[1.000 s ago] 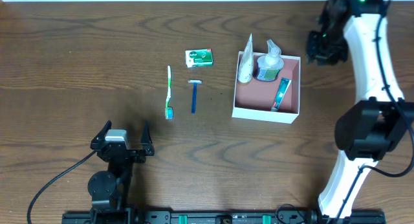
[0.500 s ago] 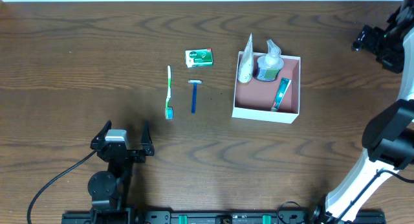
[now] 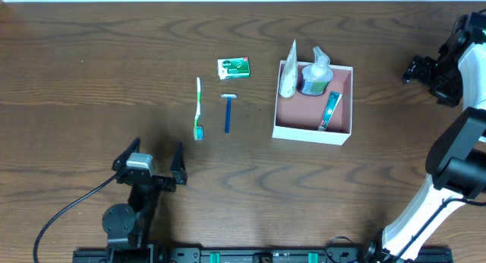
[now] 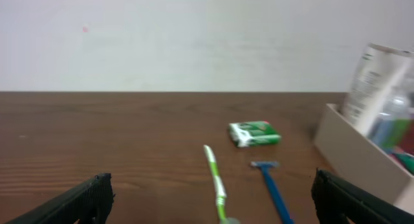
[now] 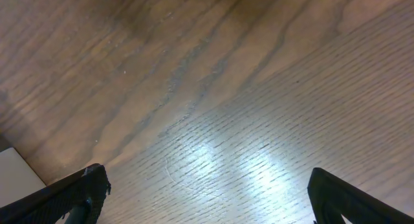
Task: Pack container
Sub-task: 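Raise the left arm and reach toward the green soap bar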
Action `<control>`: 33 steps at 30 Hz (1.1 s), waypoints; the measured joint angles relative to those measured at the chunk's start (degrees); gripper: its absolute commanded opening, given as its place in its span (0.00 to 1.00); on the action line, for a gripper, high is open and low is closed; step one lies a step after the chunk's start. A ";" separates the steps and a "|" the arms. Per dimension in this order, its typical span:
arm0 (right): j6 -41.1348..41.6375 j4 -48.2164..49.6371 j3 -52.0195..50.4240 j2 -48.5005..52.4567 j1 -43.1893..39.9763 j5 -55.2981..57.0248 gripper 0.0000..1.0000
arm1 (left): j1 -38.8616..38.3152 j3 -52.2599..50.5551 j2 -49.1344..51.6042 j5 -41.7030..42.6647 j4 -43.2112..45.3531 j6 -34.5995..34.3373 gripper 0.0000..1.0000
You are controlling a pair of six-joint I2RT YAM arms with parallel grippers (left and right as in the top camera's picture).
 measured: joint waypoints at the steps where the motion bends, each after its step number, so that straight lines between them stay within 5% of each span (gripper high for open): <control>1: 0.02 0.02 0.00 0.00 0.00 0.00 0.99 | -0.02 0.33 0.85 0.68 -0.76 -0.17 0.98; 5: 0.02 0.02 -0.02 0.00 0.00 0.02 0.99 | -0.02 6.91 9.79 1.25 -8.31 -1.42 0.98; 12: 0.02 0.07 -0.13 0.00 0.00 0.17 0.99 | -0.02 37.90 39.63 5.31 -26.62 1.49 0.98; 20: 0.02 0.09 -0.15 0.00 0.00 0.15 0.99 | -1.60 57.94 66.16 16.15 -29.09 7.45 0.98; 33: 0.02 0.11 -0.15 0.00 0.00 0.20 0.99 | -20.22 100.89 96.94 -1.22 -50.93 16.74 0.98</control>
